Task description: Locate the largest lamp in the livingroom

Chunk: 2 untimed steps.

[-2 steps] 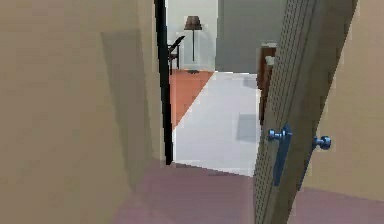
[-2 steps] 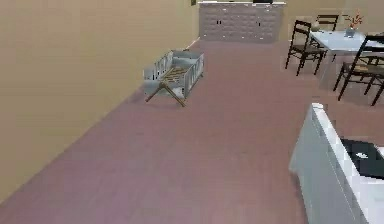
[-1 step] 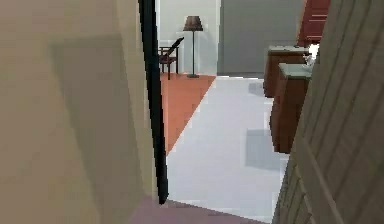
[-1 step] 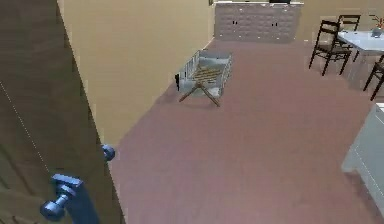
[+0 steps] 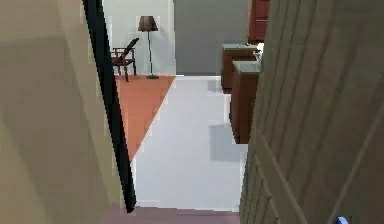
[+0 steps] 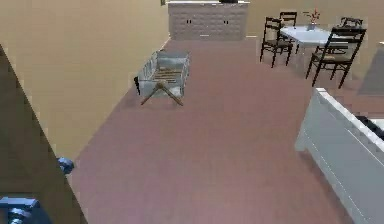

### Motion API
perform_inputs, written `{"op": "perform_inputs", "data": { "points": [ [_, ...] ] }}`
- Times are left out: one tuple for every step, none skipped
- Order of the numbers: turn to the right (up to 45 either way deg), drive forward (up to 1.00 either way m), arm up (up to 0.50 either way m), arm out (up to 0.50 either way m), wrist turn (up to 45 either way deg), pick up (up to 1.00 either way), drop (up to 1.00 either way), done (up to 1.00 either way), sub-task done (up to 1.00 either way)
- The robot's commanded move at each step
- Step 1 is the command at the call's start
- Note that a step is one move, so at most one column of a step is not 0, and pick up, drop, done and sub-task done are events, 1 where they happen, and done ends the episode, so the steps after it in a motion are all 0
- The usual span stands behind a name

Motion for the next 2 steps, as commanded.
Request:
{"op": "perform_inputs", "data": {
  "points": [
    [0.0,1.00,0.00,0.00,0.0,0.00,0.00,0.00,0.00],
    [6.0,0.00,0.00,0.00,0.0,0.00,0.00,0.00,0.00]
  ]
}}
